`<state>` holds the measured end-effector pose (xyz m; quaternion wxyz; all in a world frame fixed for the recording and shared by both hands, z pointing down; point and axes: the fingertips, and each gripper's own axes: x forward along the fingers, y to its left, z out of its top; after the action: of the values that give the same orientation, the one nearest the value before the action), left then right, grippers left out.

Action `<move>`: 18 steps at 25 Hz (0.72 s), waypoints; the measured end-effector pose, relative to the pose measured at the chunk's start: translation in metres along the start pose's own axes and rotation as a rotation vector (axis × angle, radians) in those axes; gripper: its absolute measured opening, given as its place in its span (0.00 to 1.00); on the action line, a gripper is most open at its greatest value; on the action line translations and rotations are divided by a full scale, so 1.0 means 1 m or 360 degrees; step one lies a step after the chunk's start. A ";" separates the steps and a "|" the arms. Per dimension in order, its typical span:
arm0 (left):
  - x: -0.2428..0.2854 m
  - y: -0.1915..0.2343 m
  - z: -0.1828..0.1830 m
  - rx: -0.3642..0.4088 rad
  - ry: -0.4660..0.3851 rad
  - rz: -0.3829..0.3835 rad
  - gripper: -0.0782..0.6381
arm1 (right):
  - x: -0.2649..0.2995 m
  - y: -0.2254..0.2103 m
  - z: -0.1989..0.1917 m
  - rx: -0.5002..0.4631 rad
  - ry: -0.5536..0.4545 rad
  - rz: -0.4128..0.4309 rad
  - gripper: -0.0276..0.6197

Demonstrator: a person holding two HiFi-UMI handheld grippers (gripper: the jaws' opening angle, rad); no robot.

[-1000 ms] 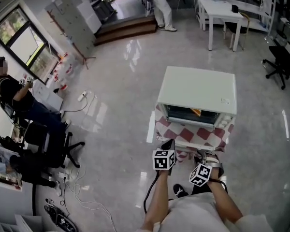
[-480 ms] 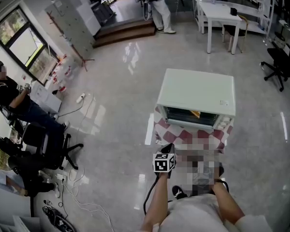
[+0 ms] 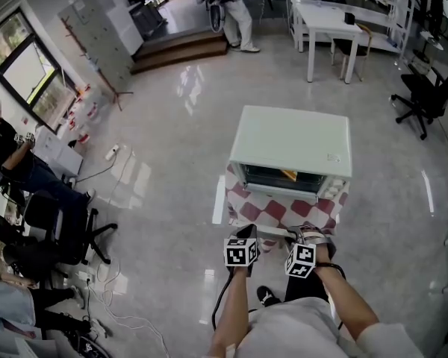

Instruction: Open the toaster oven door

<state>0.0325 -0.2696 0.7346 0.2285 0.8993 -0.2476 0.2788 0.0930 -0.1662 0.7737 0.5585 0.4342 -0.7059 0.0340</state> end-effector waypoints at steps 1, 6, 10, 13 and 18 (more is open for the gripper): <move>0.000 0.000 0.000 -0.0001 0.0003 -0.0003 0.11 | 0.002 0.001 -0.001 -0.0022 0.0010 0.0001 0.21; -0.003 0.006 0.001 0.0002 -0.0002 0.0005 0.11 | 0.008 0.003 -0.001 -0.0049 0.0031 -0.0015 0.16; -0.009 0.011 0.002 -0.0005 -0.0019 0.0021 0.11 | 0.016 0.013 -0.005 -0.0059 0.0060 0.0024 0.17; -0.017 0.015 0.001 -0.0020 -0.0034 0.0033 0.11 | 0.023 0.019 -0.008 -0.0079 0.0091 0.0040 0.19; -0.036 0.019 -0.004 -0.0076 -0.0069 0.0041 0.11 | 0.028 0.028 -0.016 -0.0157 0.0160 0.0035 0.20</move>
<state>-0.0057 -0.2711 0.7209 0.2410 0.8962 -0.2705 0.2561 0.0867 -0.1564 0.8144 0.6136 0.3960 -0.6826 0.0271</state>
